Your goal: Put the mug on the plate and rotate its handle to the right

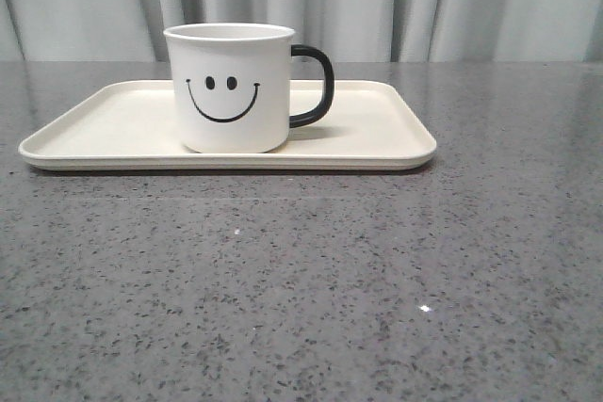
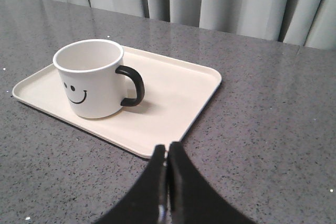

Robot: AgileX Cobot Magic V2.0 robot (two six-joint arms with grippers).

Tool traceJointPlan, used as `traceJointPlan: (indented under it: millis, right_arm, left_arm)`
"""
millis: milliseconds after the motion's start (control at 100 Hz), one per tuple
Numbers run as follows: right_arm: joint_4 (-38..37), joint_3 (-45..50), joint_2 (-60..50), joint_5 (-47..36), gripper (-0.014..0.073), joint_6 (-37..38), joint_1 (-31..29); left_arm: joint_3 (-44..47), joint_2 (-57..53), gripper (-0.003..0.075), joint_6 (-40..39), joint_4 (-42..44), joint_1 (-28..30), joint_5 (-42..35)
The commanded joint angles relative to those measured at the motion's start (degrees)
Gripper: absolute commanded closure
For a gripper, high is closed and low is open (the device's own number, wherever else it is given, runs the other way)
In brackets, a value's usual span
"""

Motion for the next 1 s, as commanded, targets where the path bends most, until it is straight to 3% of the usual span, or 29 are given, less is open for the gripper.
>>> traceJointPlan:
  millis: [0,240,410,990]
  right_arm:
    - [2.89,-1.37,-0.1,-0.85,0.0655,-0.54,0.13]
    - [2.96,-1.37,-0.1,-0.85,0.0655,-0.54,0.13]
    - [2.96,-1.37,-0.1,-0.85,0.0655,-0.54,0.13]
    - [2.96,-1.37,-0.1,-0.84,0.0655,-0.54,0.13]
  left_arm:
    - [-1.17,-1.4,0.074,-0.49,0.34,-0.49,-2.4]
    - [-1.13,-2.99,0.074,-0.49,5.74,-0.49,4.14]
    - [1.78,-2.99,0.074,-0.62,6.25,-0.49,-1.51]
    - [1.62,-2.99,0.074,-0.62,6.22,-0.36,0.04]
